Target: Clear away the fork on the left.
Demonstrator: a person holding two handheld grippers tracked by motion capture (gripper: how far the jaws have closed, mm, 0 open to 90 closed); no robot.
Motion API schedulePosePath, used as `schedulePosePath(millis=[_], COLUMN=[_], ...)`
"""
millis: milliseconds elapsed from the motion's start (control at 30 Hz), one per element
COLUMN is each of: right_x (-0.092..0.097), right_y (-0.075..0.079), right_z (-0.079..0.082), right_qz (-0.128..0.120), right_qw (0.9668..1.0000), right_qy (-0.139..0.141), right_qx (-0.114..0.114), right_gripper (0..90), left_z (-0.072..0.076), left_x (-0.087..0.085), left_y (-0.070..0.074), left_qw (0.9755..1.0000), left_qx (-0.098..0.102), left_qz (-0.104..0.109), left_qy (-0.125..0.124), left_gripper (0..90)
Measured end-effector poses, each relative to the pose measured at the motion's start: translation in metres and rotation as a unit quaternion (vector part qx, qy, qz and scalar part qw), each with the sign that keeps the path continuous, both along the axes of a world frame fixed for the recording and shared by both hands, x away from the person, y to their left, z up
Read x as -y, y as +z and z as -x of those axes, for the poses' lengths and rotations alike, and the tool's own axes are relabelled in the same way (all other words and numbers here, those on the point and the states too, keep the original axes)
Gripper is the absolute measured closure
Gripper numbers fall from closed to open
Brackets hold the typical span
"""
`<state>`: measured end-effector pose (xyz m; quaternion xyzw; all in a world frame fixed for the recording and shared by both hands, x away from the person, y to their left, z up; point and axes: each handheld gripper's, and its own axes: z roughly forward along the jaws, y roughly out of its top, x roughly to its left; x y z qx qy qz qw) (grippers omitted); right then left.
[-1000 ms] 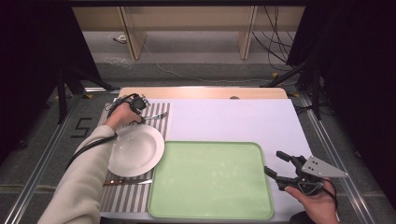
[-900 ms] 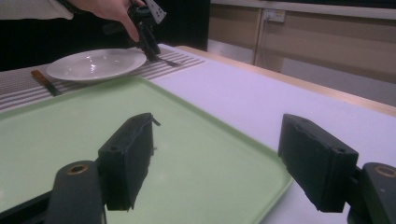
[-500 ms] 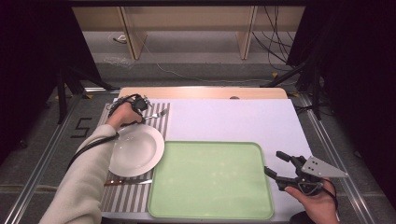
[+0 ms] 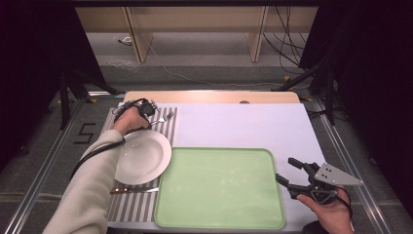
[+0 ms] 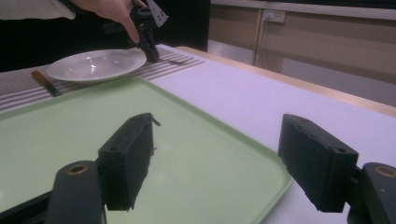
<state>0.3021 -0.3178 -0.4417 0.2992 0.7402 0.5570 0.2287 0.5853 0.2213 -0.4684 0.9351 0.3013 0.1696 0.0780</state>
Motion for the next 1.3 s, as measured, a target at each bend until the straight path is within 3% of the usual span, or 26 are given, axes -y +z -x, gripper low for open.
schedulePosePath(millis=[333, 500, 833, 1300], right_x=[-0.0003, 0.0004, 0.0005, 0.0007], right_y=[0.0000, 0.0006, 0.0007, 0.0007], right_z=[0.0000, 0.0005, 0.0002, 0.0000], right_qz=[-0.003, -0.002, -0.004, -0.005], right_qw=[1.0000, 1.0000, 1.0000, 1.0000], right_qy=[0.001, -0.001, -0.005, -0.004], right_qx=[0.003, 0.002, 0.002, 0.004], right_gripper=[27.7, 27.8, 27.8, 27.8], left_z=[0.0004, 0.0008, 0.0024, 0.0030], left_x=[-0.0002, 0.0022, -0.0002, -0.0058], left_y=[0.0001, 0.0001, 0.0003, 0.0049], left_qw=[1.0000, 1.0000, 0.9999, 0.9991], left_qx=[0.000, 0.002, 0.004, 0.027], left_qz=[-0.001, -0.007, 0.001, 0.008], left_qy=[-0.004, 0.003, 0.014, 0.030], left_gripper=[76.8, 77.2, 77.4, 77.4])
